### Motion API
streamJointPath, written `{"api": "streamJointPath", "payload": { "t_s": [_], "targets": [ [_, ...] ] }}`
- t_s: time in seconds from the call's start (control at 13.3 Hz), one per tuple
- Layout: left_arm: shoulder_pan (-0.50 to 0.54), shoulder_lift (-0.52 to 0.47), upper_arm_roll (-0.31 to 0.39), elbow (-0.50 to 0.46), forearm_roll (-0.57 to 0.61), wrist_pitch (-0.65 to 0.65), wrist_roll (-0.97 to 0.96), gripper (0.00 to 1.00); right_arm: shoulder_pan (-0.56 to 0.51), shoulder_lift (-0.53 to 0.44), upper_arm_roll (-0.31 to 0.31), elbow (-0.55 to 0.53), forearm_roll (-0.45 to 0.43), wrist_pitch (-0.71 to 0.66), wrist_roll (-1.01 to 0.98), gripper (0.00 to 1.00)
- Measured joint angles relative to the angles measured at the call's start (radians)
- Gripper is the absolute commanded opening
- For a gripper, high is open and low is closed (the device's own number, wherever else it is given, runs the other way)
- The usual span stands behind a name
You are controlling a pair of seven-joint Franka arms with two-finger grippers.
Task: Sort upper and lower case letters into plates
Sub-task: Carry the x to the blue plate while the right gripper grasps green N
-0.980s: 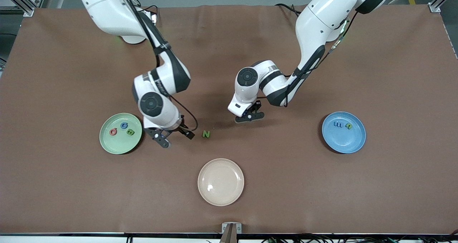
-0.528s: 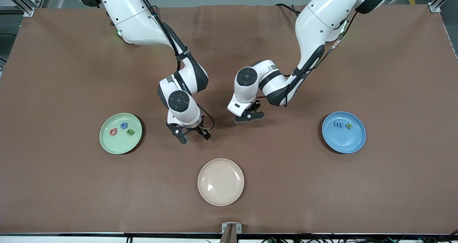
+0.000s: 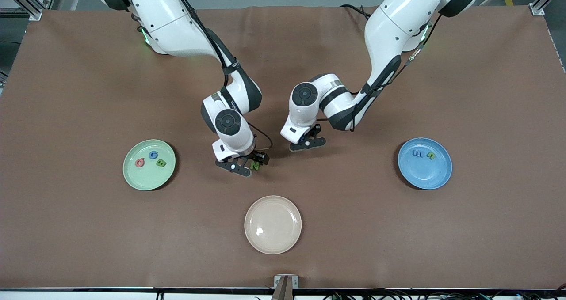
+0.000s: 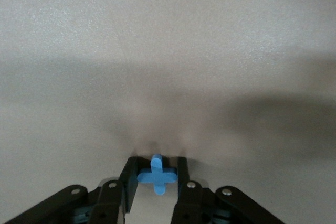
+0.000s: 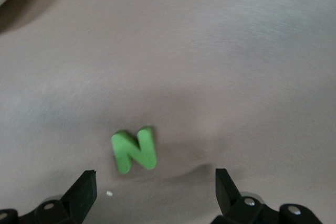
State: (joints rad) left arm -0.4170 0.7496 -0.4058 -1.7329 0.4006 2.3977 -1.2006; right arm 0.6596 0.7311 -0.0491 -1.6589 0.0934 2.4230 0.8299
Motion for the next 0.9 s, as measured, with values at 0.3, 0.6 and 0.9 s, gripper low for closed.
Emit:
{"api": "streamJointPath", "payload": {
  "t_s": [0.3, 0.6, 0.9],
  "targets": [
    [0.009, -0.012, 0.003, 0.014, 0.000, -0.070, 0.000, 0.14, 0.041, 0.005, -0.001, 0.000, -0.059, 0.025, -0.041, 0.99],
    [0.057, -0.091, 0.004, 0.029, 0.000, -0.168, 0.056, 0.14, 0.040, 0.015, -0.013, 0.000, -0.061, 0.032, -0.041, 0.97],
    [0.186, -0.194, -0.005, 0.010, 0.000, -0.247, 0.244, 0.16, 0.024, 0.016, -0.023, 0.015, -0.061, 0.035, -0.041, 0.93]
  ]
}}
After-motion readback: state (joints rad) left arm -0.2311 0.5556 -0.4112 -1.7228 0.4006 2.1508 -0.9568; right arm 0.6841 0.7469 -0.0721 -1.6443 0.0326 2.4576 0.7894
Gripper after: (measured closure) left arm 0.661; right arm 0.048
